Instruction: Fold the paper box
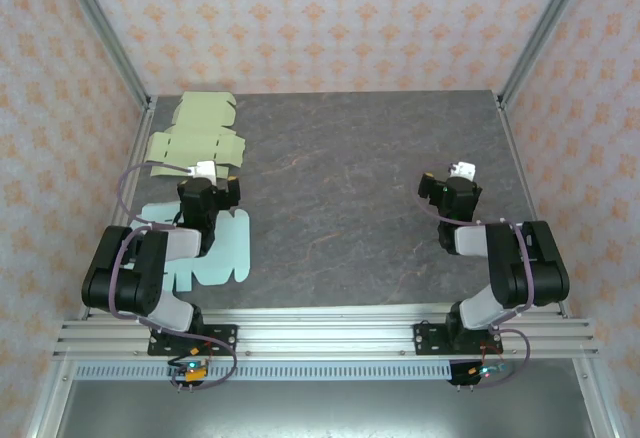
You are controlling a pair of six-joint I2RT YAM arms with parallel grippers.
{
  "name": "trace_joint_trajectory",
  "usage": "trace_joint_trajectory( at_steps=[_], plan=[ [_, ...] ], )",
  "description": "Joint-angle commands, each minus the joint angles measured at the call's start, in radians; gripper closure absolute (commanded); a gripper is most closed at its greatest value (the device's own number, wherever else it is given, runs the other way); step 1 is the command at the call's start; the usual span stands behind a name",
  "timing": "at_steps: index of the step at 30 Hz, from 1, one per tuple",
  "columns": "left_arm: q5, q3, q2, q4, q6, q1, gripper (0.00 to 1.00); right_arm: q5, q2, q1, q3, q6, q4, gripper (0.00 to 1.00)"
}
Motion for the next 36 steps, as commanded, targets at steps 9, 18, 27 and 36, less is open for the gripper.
trace_joint_trajectory(
  at_steps=[9,18,27,36],
  plan=[
    [0.006,0.016,-0.007,0.006,0.014,0.006,0.00,-0.007,-0.011,-0.006,0.006,-0.007,0.000,0.01],
    [-0.042,0.047,-0.051,-0.086,-0.006,0.004,0.00,-0.003,-0.014,-0.006,0.002,-0.007,0.008,0.01],
    [-0.270,0.270,-0.470,-0.913,-0.456,-0.005,0.00,0.232,-0.409,-0.006,0.072,0.217,-0.383,0.01],
    [-0.129,0.399,-0.376,-1.570,-0.774,0.018,0.00,-0.151,-0.332,0.091,0.285,0.305,-0.546,0.01]
  ],
)
